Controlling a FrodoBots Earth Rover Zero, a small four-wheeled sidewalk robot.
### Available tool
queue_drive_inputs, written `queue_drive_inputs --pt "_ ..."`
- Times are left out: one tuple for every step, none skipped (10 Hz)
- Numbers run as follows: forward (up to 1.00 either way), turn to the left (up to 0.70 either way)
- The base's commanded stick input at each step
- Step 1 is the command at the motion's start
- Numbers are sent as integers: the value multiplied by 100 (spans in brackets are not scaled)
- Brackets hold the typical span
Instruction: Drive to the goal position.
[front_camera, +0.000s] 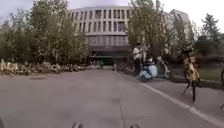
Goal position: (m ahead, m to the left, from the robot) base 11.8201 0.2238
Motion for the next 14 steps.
queue_drive_inputs --pt "100 0" --pt "100 0" --pt "100 0" --pt "100 0" --pt "100 0" --pt "100 0" --pt "100 0" --pt "100 0" --pt "100 0" --pt "100 0" --pt "100 0" --pt "100 0" --pt "100 2" --pt "100 3"
